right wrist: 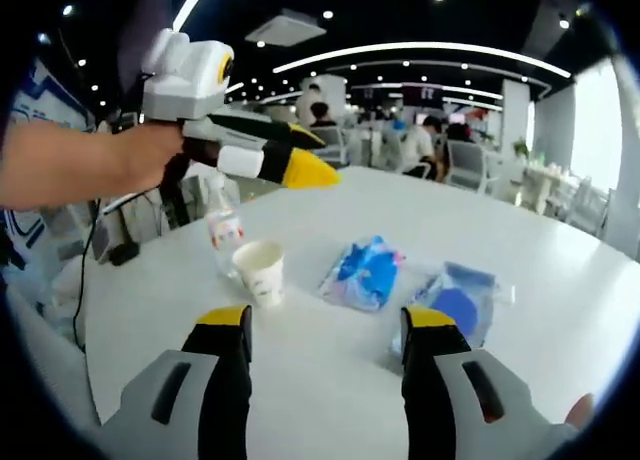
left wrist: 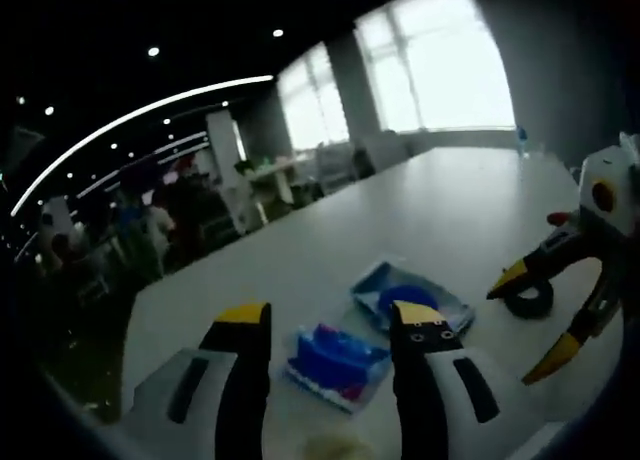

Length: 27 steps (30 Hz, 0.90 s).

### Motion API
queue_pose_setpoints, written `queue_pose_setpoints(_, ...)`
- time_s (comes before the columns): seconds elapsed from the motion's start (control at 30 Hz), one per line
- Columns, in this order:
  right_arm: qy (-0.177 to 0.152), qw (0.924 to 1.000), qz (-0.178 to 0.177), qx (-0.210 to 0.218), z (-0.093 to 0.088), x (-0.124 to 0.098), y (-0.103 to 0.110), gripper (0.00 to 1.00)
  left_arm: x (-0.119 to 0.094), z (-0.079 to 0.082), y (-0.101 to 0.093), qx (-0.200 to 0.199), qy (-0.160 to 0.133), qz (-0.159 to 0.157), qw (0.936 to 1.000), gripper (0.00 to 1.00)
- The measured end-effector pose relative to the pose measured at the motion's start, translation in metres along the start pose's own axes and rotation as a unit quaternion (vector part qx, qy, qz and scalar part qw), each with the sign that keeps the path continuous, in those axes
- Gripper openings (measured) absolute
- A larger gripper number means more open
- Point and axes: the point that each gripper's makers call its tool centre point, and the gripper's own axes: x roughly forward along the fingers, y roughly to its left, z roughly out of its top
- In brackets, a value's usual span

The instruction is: Arrange the tabletop items into an orderly group along one side of the table until the central work area is clear of visible clutter.

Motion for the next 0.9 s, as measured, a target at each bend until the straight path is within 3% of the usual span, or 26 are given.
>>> queue_pose_setpoints(0.27,-0.002,0.9994,-0.014,0.030,-0.002,0.031,-0.007,0.59,0.029,-0.032,0.011,0.012,0.050,-0.008,0.9987,0.45)
queue_pose_setpoints(0.33,-0.001,0.9994,-0.013,0.031,-0.003,0.039,-0.008,0.59,0.039,-0.045,0.014,0.026,0.079,-0.013,0.9964,0.45)
queue_pose_setpoints(0.53,0.006,0.9989,-0.016,0.043,-0.013,0.055,-0.013,0.58,0.062,-0.062,0.023,0.035,0.110,-0.019,0.9932,0.41)
queue_pose_setpoints(0.7,0.009,0.9982,-0.025,0.054,-0.019,0.061,-0.021,0.58,0.078,-0.082,0.032,0.060,0.155,-0.038,0.9855,0.37)
queue_pose_setpoints(0.8,0.008,0.9978,-0.026,0.060,-0.021,0.066,-0.024,0.57,0.086,-0.093,0.028,0.037,0.181,-0.065,0.9806,0.36)
queue_pose_setpoints(0.9,0.009,0.9976,-0.028,0.062,-0.024,0.070,-0.025,0.57,0.095,-0.101,0.030,0.050,0.201,-0.071,0.9758,0.33)
